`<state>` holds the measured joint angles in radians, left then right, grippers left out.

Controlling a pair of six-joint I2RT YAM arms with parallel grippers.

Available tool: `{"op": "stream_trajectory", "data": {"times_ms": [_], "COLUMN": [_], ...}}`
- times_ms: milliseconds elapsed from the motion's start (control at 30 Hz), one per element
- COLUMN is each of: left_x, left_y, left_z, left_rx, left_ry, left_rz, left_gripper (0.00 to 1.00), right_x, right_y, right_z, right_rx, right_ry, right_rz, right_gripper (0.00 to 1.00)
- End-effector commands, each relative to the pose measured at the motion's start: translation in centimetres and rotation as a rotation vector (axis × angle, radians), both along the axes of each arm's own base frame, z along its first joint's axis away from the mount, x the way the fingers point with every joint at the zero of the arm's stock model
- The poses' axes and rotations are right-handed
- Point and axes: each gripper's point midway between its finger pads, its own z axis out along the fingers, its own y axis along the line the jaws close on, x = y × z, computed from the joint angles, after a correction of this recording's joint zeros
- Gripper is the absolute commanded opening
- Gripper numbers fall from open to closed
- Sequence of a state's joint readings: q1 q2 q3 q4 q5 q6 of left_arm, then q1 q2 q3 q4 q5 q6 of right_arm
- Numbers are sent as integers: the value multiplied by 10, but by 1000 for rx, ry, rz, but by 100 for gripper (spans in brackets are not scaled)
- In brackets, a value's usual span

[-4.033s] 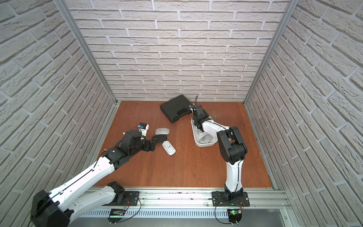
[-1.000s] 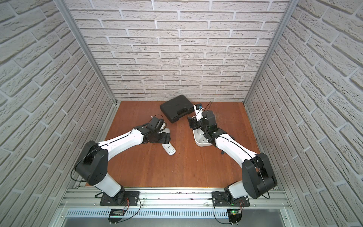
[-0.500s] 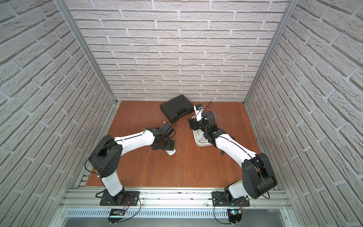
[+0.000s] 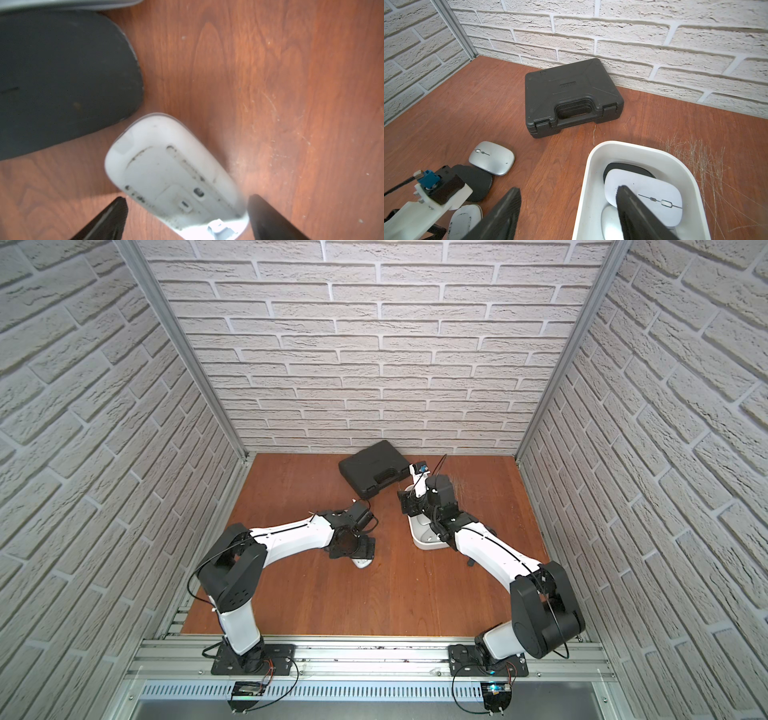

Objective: Put the mouse in the storage box
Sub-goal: Pick up the mouse from the center of the board.

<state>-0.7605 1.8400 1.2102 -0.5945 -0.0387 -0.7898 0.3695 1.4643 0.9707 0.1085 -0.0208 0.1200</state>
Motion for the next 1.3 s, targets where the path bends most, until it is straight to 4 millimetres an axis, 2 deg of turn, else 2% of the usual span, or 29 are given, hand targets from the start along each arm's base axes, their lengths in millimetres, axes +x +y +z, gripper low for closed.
{"op": "stream_trajectory", "data": {"times_ms": [0,300,467,600,800,967,1100,1267], "left_x": [0,-4,-9,-10,-9,-1,8,10], "left_y": [-10,-8,-8,-6,-3,-8,-8,-5], "left_z": [-7,-19,-27,-29,-24,6,49,103], "left_rx": [-15,32,43,59,53,-20,-85,-179], "left_ry": [18,41,65,63,27,-94,-259,-475], "left_rz": [-13,-49,-78,-92,-111,-149,-192,-250], "left_gripper": [91,84,75,66,60,57,54,54], "right_x": [4,3,2,2,1,-3,-10,-24], "right_y": [4,6,6,6,6,7,9,12], "right_z": [10,4,6,5,5,17,37,58], "right_rx": [15,21,22,20,33,67,123,219], "right_ry": [-18,6,5,10,22,30,15,12], "right_rz": [5,12,12,10,4,5,7,26], "right_gripper": [76,75,74,73,71,70,70,67]}}
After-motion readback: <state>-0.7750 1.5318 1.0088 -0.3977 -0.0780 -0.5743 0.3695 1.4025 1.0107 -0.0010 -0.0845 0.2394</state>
